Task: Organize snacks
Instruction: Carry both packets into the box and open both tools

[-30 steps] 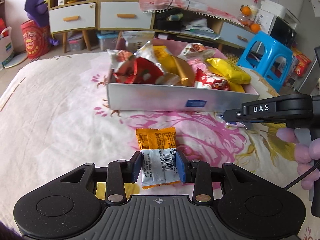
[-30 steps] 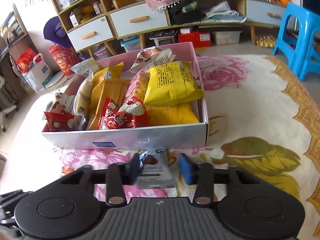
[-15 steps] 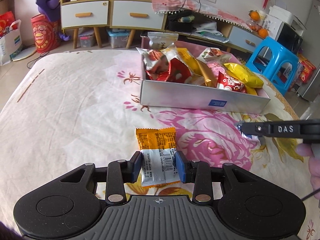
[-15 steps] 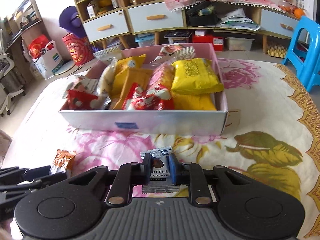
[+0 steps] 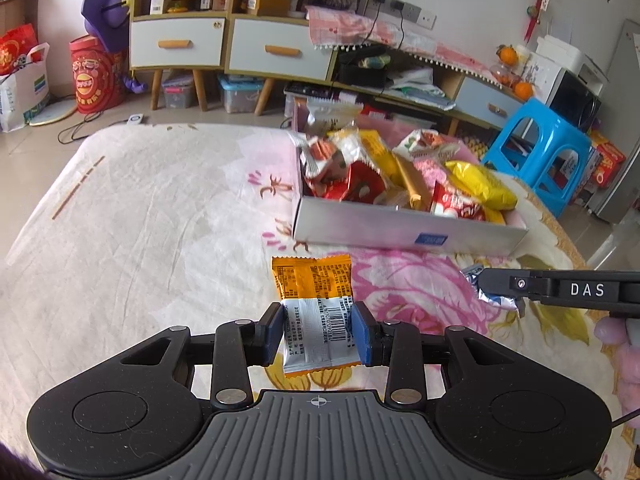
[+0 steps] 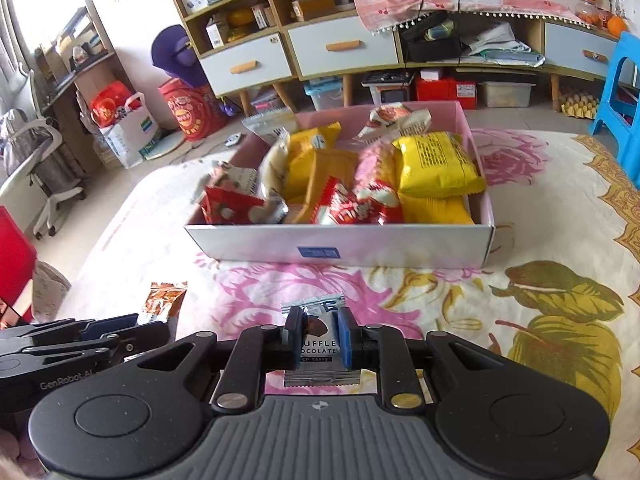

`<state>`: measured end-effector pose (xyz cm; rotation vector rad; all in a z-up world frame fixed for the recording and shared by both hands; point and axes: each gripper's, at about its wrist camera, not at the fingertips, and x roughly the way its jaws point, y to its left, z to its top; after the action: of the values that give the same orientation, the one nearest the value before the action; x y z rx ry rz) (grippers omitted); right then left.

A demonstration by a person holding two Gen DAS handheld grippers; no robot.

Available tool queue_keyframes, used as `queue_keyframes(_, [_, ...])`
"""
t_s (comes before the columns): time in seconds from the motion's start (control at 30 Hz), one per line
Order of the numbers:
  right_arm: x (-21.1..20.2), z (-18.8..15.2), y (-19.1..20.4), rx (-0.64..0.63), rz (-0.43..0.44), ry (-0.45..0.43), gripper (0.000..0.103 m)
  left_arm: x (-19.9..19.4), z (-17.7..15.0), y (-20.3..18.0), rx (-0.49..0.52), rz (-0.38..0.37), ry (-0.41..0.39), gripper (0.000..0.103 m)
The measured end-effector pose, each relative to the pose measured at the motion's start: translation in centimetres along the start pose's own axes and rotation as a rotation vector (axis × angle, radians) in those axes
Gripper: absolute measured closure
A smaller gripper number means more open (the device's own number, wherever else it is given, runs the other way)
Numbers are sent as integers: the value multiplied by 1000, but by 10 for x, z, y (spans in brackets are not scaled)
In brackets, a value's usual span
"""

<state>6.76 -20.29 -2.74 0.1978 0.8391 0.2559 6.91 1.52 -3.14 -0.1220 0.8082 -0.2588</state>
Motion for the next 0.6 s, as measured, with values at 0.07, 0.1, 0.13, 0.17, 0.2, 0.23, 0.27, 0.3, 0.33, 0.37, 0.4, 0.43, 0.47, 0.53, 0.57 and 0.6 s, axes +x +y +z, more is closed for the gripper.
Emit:
queue_keyframes(0.07, [-4, 3, 2, 3, 10, -13, 93, -3, 5, 0, -4, -1, -16, 69])
queue_keyframes(0.1, [-5, 5, 3, 4, 14, -19, 93, -5, 7, 0, -8, -2, -23, 69])
queue_keyframes(0.13, [-7, 7, 4, 6, 18, -26, 93, -6, 10, 0, -10, -4, -30, 69])
queue_keyframes(0.17, [-7, 9, 5, 7, 20, -33, 93, -7, 13, 0, -12, -7, -38, 69])
queue_keyframes(0.2, [-9, 12, 5, 10, 22, -41, 93, -8, 16, -1, -12, -9, -47, 69])
queue_keyframes(0.23, [-9, 15, 5, 15, 21, -49, 93, -9, 19, -2, -11, -10, -56, 69])
queue_keyframes(0.27, [-10, 18, 5, 23, 20, -58, 93, -9, 23, -3, -7, -12, -66, 69])
queue_keyframes(0.3, [-10, 22, 4, 33, 20, -66, 93, -9, 27, -5, -4, -13, -76, 69])
queue_keyframes(0.33, [-9, 25, 4, 44, 21, -75, 93, -9, 32, -8, -1, -14, -86, 69])
queue_keyframes(0.37, [-10, 29, 3, 55, 23, -84, 93, -9, 35, -11, 2, -18, -95, 69])
queue_keyframes(0.4, [-10, 33, 2, 63, 24, -93, 93, -8, 40, -13, 5, -24, -105, 69])
queue_keyframes(0.43, [-9, 36, 2, 69, 24, -103, 93, -6, 44, -15, 6, -32, -112, 69])
queue_keyframes(0.47, [-9, 40, 2, 76, 23, -112, 93, -4, 49, -17, 6, -44, -117, 69])
queue_keyframes(0.53, [-8, 46, -1, 96, 21, -130, 93, 1, 56, -22, 5, -61, -128, 69])
queue_keyframes(0.57, [-7, 49, -3, 110, 19, -139, 93, 4, 59, -25, 9, -69, -131, 69])
queue_keyframes(0.6, [-6, 52, -6, 124, 21, -147, 93, 8, 62, -28, 17, -76, -136, 69])
